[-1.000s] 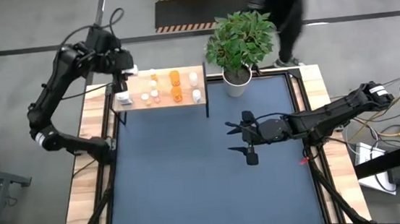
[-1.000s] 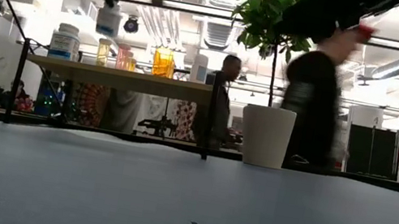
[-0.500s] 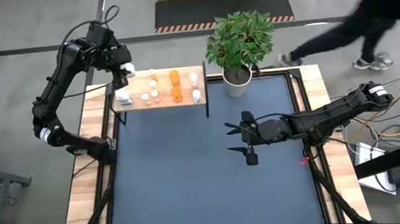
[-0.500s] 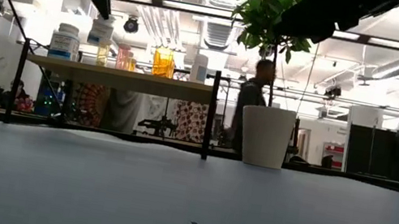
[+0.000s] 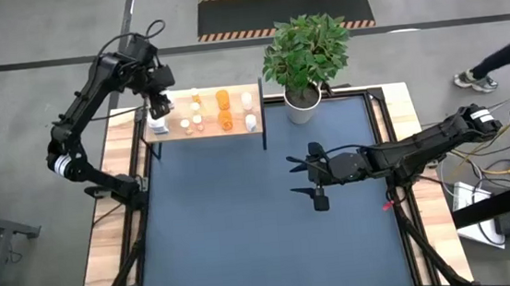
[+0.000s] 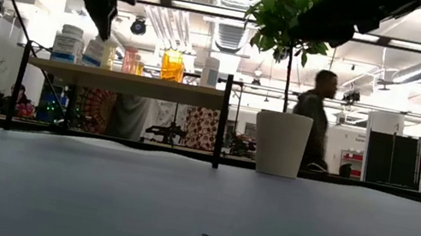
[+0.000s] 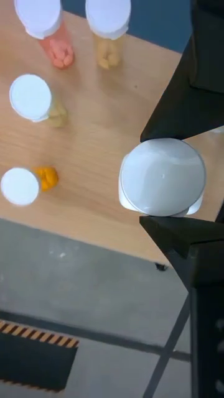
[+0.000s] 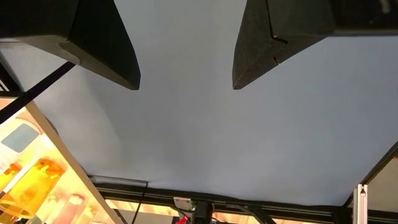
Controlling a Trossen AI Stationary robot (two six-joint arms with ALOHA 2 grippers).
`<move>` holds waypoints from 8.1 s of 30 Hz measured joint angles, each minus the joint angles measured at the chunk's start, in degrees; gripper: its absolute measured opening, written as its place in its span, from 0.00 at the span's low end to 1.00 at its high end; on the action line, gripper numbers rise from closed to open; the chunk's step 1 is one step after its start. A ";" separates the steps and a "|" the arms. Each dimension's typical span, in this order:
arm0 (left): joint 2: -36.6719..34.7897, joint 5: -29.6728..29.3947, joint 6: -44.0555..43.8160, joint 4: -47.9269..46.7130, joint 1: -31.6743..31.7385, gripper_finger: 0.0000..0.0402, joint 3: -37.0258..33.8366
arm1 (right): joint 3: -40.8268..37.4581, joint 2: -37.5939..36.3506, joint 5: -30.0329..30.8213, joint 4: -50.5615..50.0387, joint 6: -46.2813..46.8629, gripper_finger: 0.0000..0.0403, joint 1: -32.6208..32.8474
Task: Pick and place medicine bottles onto shelf by color
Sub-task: Put the white pill bottle on the shelf
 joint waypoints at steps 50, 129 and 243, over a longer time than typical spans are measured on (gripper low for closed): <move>-0.55 -4.93 -1.44 2.63 -2.47 0.04 -2.39 | -0.07 -0.02 -0.02 -0.69 0.52 0.62 0.00; -7.61 -14.62 -2.45 -2.88 -5.42 0.00 -3.89 | -0.07 -0.04 -0.02 -0.73 0.98 0.61 0.00; -6.96 -19.28 -7.53 9.70 -14.73 0.19 -10.51 | 10.45 -0.04 1.46 -17.47 -0.61 0.61 -0.52</move>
